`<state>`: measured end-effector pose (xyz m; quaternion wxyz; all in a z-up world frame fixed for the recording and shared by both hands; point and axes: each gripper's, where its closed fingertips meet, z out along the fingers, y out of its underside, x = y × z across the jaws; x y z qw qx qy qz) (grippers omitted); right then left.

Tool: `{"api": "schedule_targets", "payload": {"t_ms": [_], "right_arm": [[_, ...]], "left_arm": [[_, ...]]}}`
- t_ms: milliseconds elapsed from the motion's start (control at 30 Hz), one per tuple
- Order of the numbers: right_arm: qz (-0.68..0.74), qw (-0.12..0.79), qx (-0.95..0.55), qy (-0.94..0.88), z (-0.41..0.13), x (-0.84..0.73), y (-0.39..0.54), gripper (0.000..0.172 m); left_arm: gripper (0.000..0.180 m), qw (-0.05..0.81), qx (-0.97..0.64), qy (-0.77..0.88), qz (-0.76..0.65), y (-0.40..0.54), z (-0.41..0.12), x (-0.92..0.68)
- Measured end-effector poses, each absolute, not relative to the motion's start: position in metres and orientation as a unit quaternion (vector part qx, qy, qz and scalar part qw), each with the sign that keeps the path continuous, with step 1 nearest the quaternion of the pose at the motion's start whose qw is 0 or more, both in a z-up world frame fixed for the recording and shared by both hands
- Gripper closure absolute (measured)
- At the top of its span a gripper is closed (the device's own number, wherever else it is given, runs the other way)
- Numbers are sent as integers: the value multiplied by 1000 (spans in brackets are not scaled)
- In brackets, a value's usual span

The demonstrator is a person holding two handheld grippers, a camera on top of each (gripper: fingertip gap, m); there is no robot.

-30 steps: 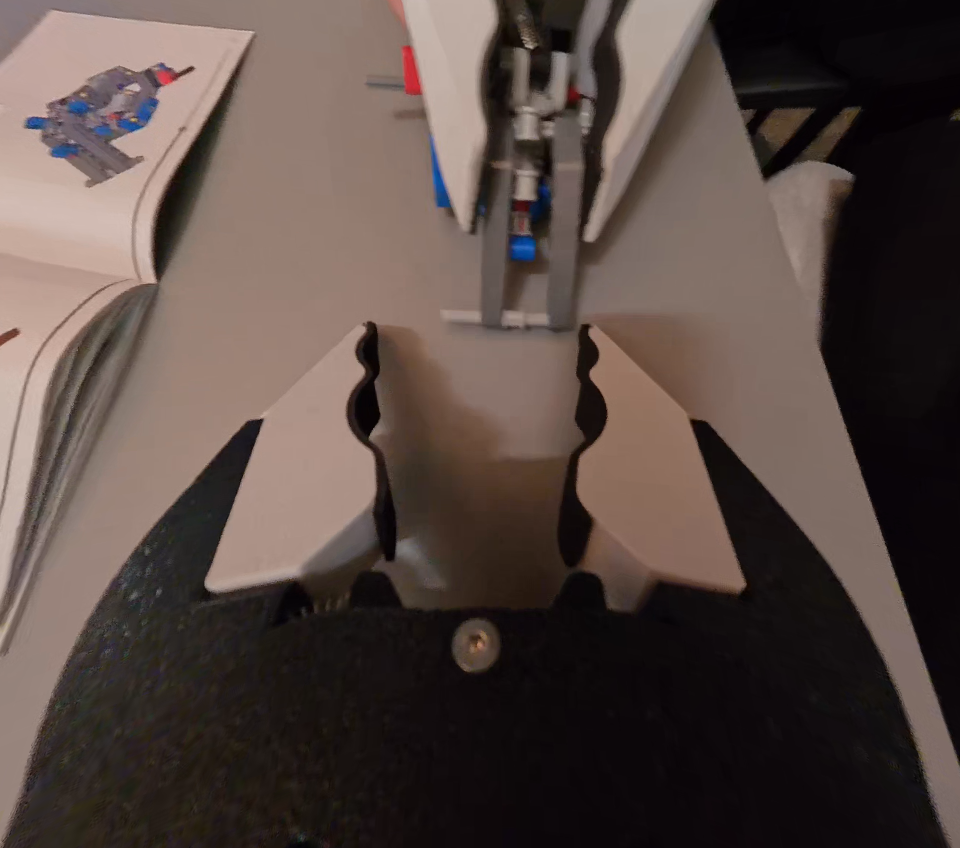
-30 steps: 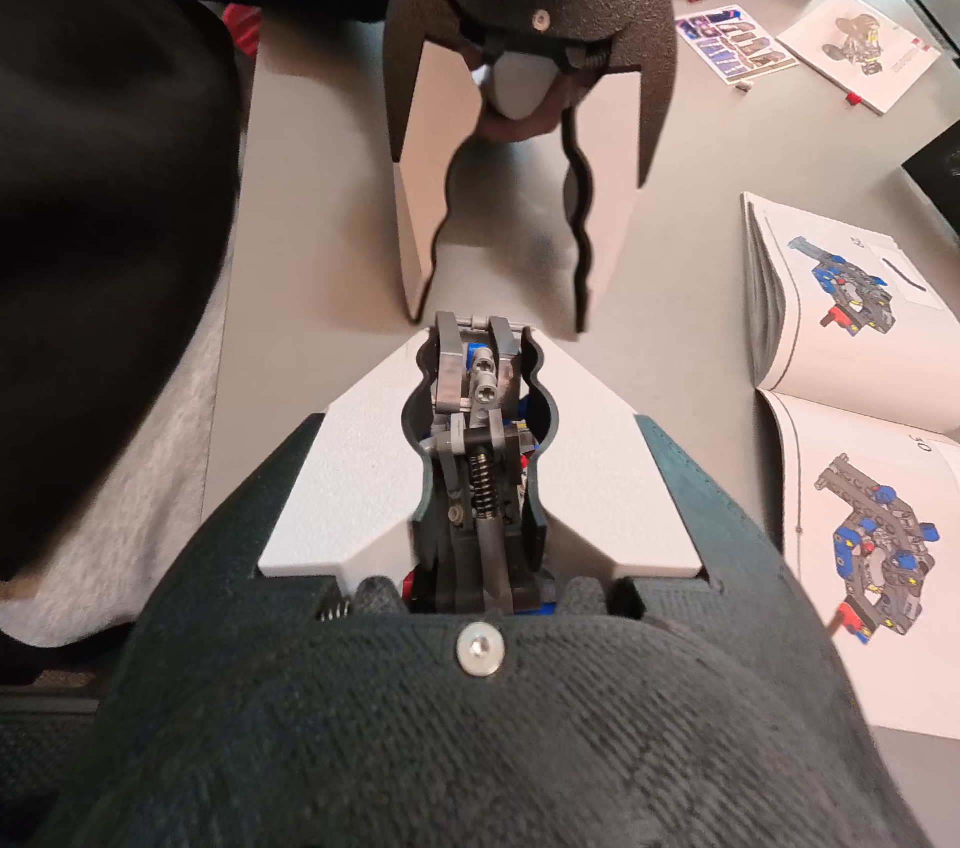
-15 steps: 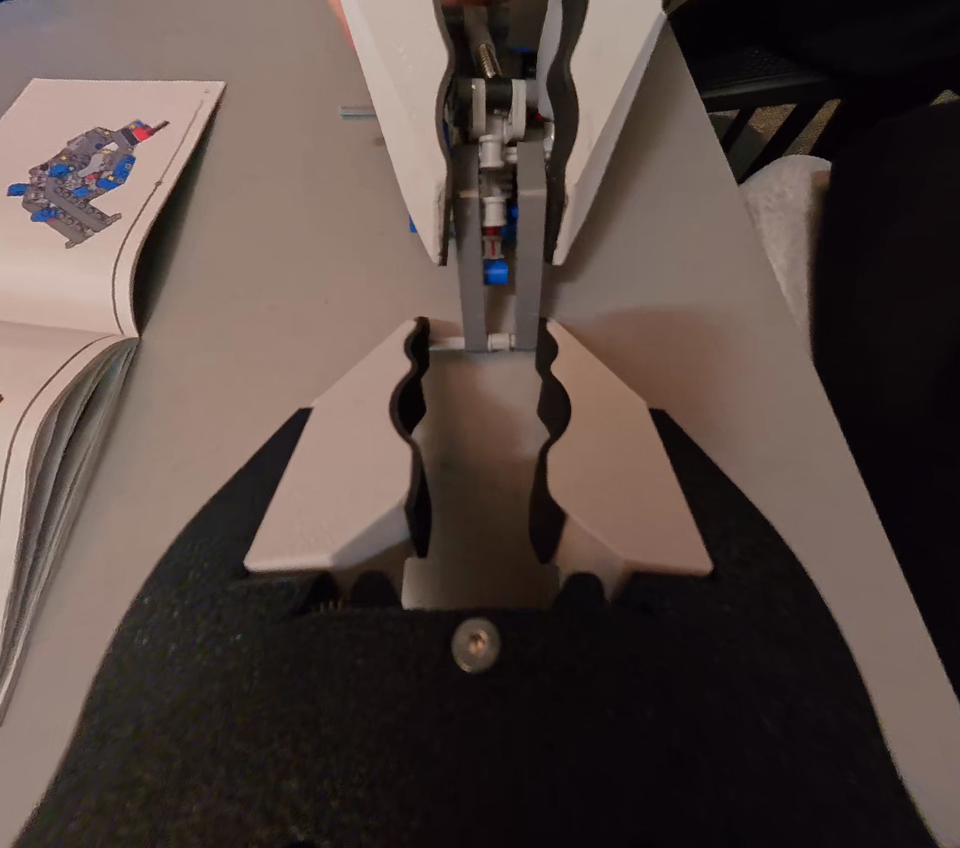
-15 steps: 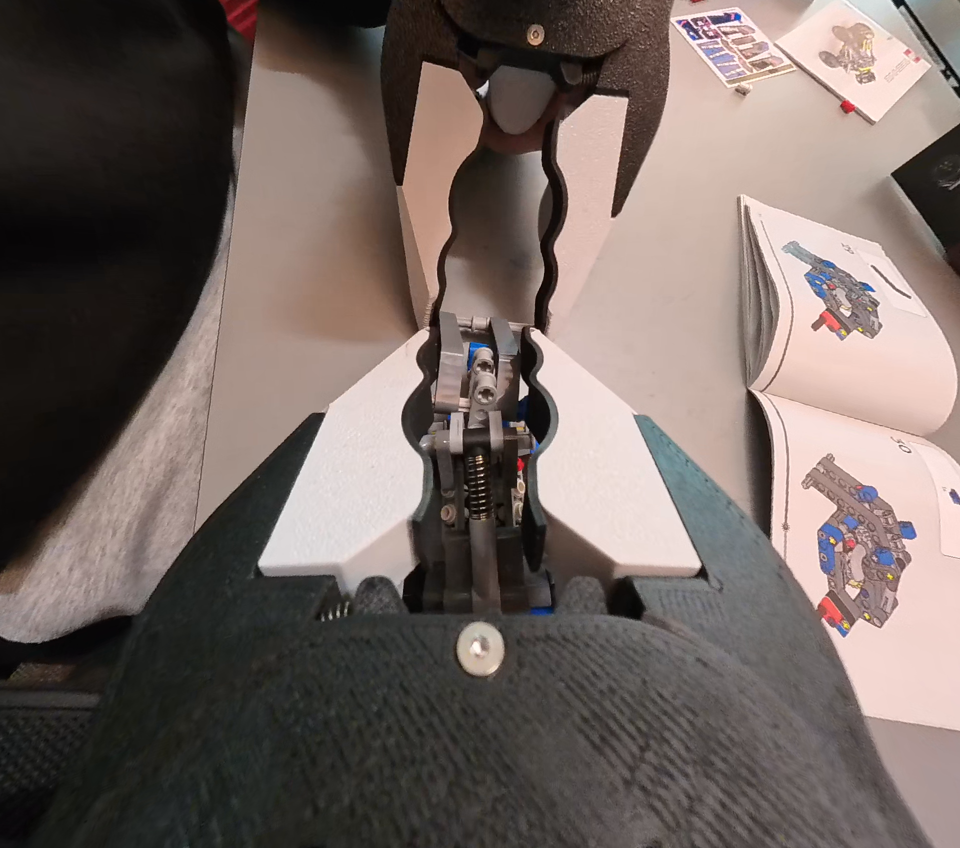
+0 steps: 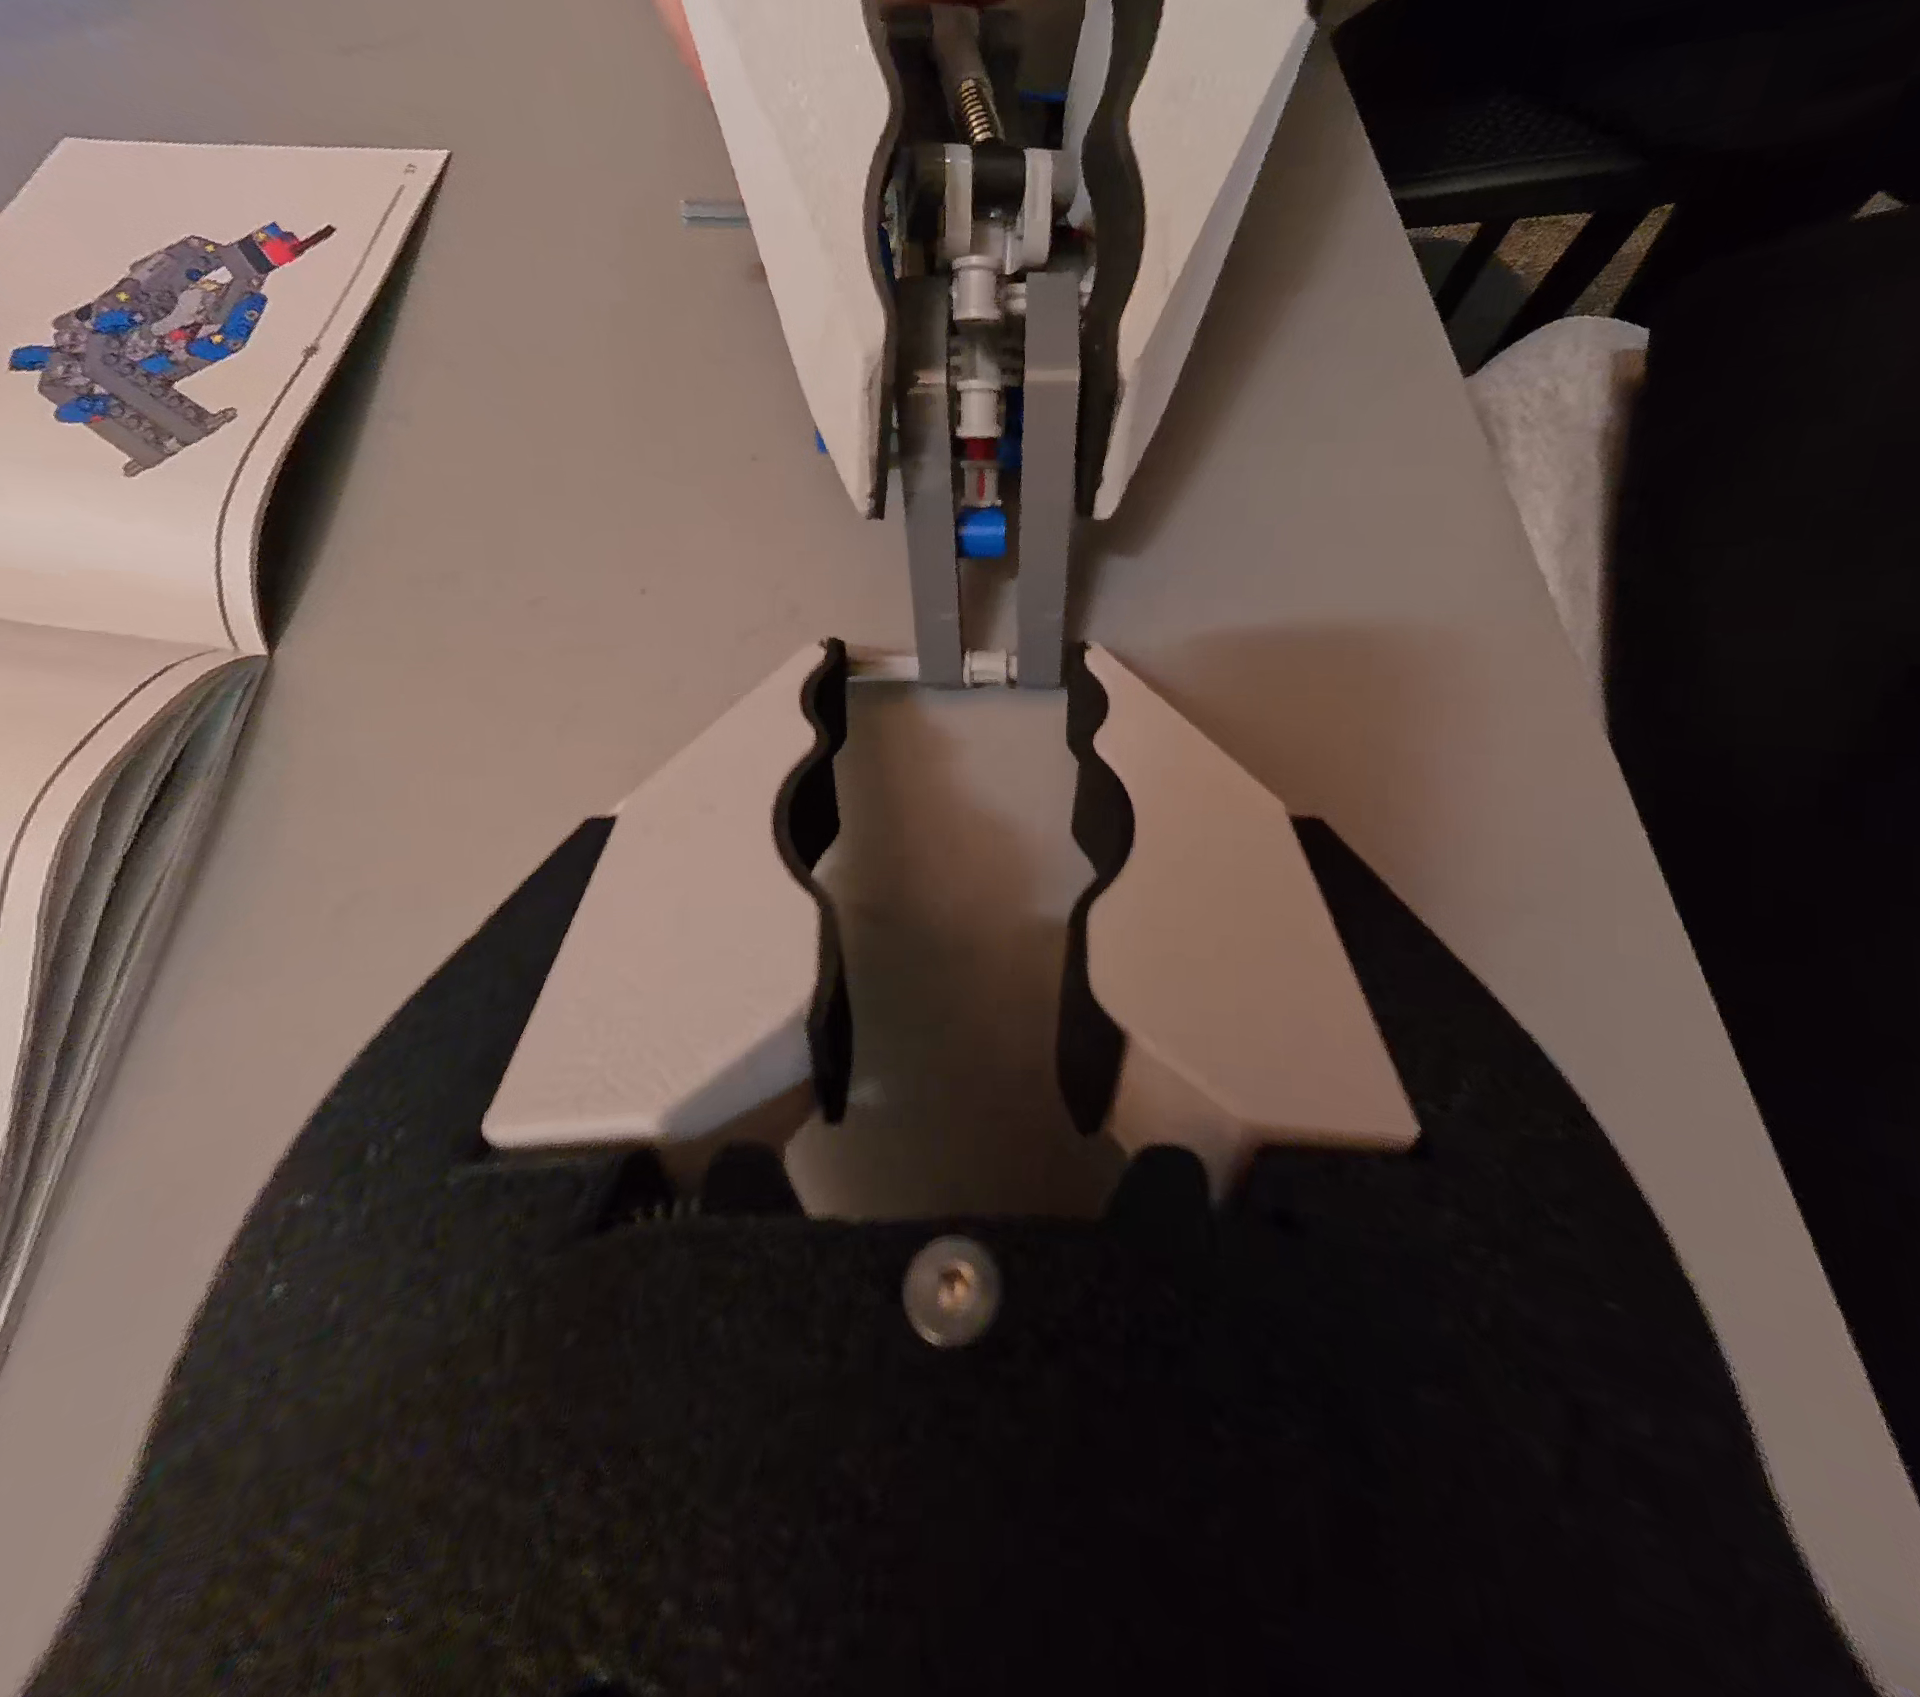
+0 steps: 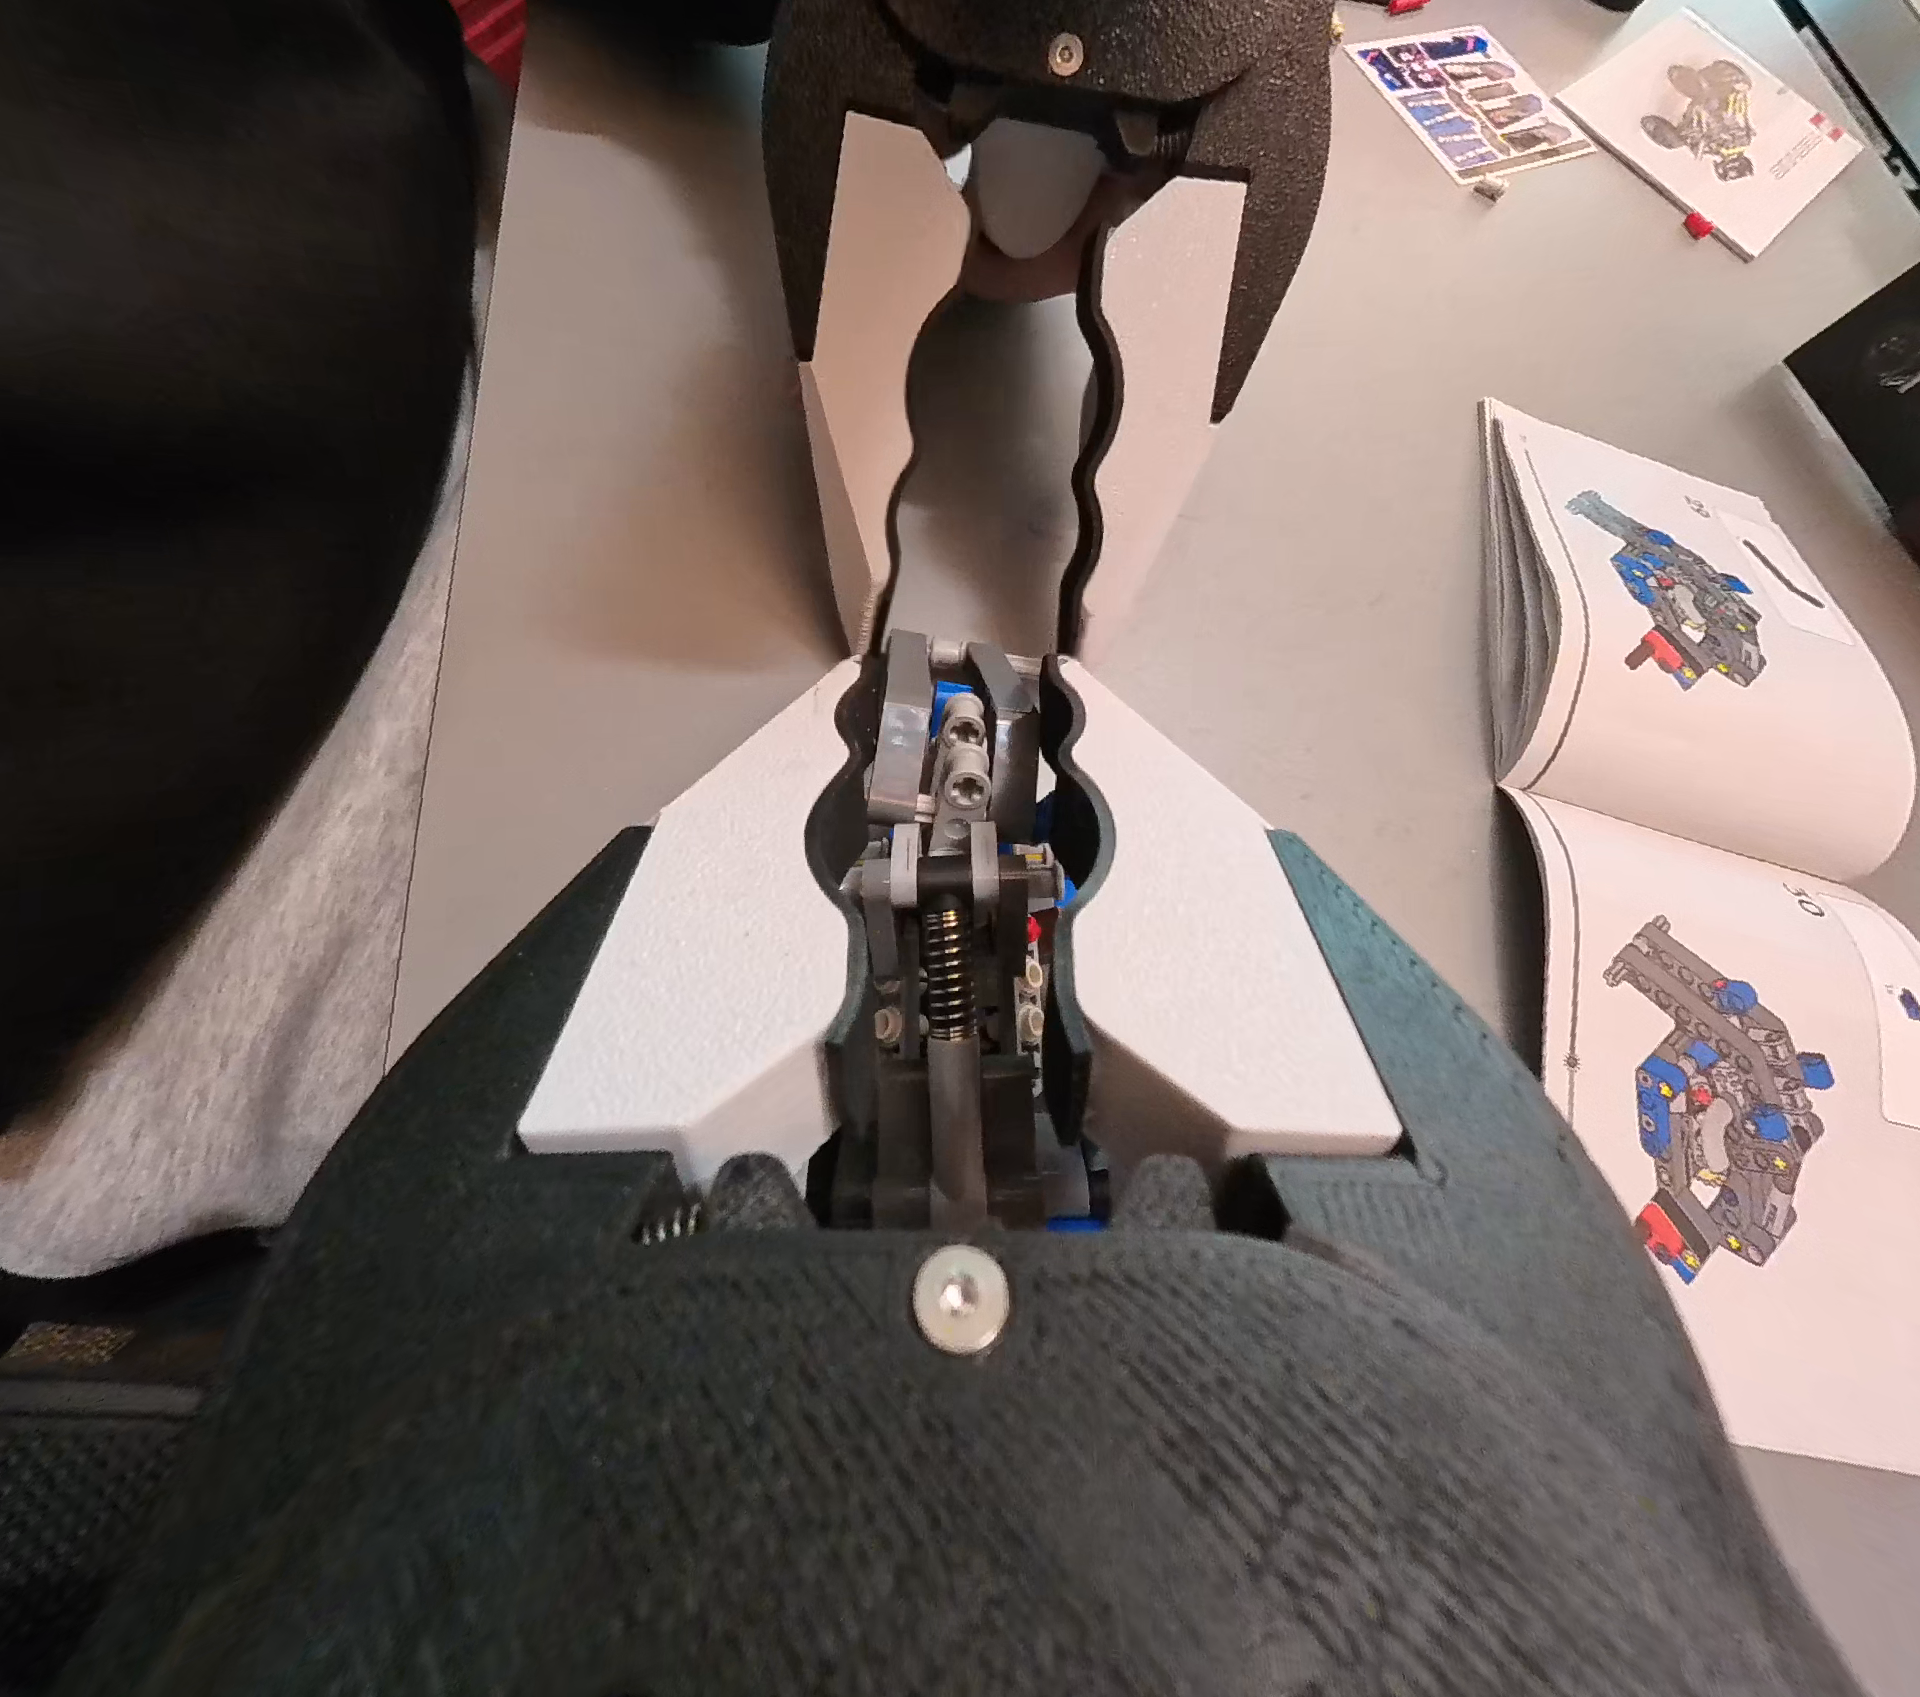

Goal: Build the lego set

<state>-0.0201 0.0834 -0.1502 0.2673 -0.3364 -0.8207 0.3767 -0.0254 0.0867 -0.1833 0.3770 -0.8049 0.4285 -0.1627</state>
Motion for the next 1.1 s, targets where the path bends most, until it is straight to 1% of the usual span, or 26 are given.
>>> {"api": "schedule_targets", "payload": {"t_ms": [133, 200, 233, 367, 500, 600, 633, 700, 833, 867, 1033, 1067, 1100], "right_arm": [[382, 263, -335, -820, -150, -19, 81, 143], [377, 267, -333, -822, -150, -19, 82, 143], [373, 269, -332, -823, -151, -19, 82, 143], [368, 270, -330, -826, -151, -19, 82, 143], [369, 272, -328, -826, -151, -20, 82, 143], [369, 273, -329, -825, -151, -21, 82, 143], [371, 272, -330, -825, -152, -21, 82, 143], [376, 268, -329, -824, -151, -21, 80, 143], [374, 270, -329, -824, -152, -21, 81, 143], [374, 271, -329, -824, -152, -21, 81, 143], [357, 274, -337, -827, -155, -19, 87, 143], [356, 274, -337, -827, -155, -19, 87, 143], [357, 272, -338, -827, -155, -19, 87, 143]], "left_arm": [[142, 371, -806, 425, -180, 85, -183, -25], [136, 356, -819, 401, -205, 85, -183, -25], [142, 352, -823, 392, -213, 85, -183, -26], [142, 361, -820, 404, -185, 86, -185, -26], [136, 359, -827, 387, -193, 84, -184, -23], [126, 353, -833, 367, -216, 84, -182, -18], [128, 355, -834, 365, -212, 85, -182, -17], [141, 362, -835, 370, -190, 88, -184, -20], [142, 366, -833, 374, -180, 89, -184, -20], [157, 370, -827, 385, -175, 88, -183, -19], [157, 379, -824, 392, -154, 89, -183, -18], [154, 380, -825, 389, -152, 90, -183, -18], [142, 388, -830, 378, -137, 94, -183, -22]]}}
